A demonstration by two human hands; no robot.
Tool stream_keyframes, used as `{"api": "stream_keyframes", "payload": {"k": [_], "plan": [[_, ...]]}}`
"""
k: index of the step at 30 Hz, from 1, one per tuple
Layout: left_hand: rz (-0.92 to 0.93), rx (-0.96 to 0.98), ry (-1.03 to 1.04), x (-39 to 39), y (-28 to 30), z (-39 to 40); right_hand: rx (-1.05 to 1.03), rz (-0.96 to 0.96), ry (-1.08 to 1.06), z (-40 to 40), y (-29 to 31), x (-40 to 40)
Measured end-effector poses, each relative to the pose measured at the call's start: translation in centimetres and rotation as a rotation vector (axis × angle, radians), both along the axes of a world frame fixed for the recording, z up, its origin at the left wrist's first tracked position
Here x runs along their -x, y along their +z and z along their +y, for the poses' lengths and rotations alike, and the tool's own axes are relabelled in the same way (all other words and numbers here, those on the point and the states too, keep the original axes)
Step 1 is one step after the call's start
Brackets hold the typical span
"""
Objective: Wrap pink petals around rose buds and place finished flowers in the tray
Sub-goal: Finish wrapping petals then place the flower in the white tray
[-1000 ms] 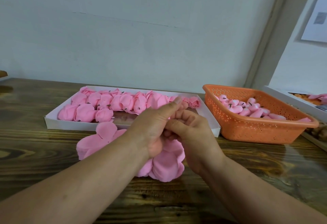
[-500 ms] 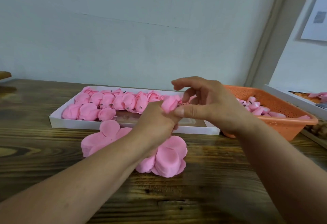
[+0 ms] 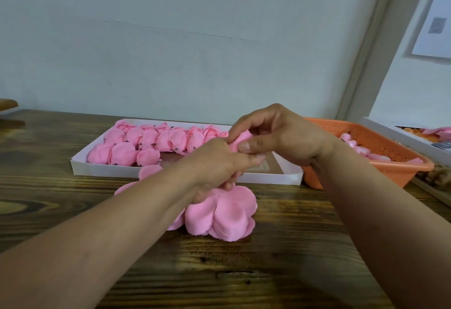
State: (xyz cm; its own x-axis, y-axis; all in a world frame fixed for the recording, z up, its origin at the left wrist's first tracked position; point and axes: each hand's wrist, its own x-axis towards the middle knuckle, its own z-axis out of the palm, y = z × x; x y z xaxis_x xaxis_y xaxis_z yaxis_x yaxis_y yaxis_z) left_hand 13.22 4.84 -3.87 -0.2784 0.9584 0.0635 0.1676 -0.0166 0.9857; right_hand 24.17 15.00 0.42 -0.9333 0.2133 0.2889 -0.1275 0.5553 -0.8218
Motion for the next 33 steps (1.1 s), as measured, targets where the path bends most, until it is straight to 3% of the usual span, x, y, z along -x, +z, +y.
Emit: {"api": "stream_keyframes", "payload": {"k": [6, 11, 12, 16, 20, 25, 33], "plan": [[-0.104, 0.128, -0.145, 1.3, 1.7, 0.1, 0.299, 0.165, -0.041, 0.7, -1.6, 0.8], [-0.097, 0.151, -0.222, 1.6, 1.0, -0.2, 0.333, 0.213, -0.093, 0.9, -3.1, 0.9], [0.003, 0.147, -0.199, 2.2, 1.0, -0.2, 0.341, 0.243, -0.129, 1.2, -3.3, 0.6], [0.807, 0.070, 0.032, 5.2, 0.2, -0.1, 0.292, 0.338, -0.333, 3.4, -3.4, -1.3], [1.100, 0.177, -0.031, 5.5, -2.1, -0.1, 0.240, 0.291, -0.428, 4.1, -4.1, -1.6], [1.035, 0.082, 0.033, 5.1, -2.7, 0.6, 0.217, 0.272, -0.479, 4.1, -4.3, -1.5], [1.038, 0.158, -0.003, 4.5, -3.0, 1.5, 0.155, 0.249, -0.509, 3.7, -4.2, -1.5]]}}
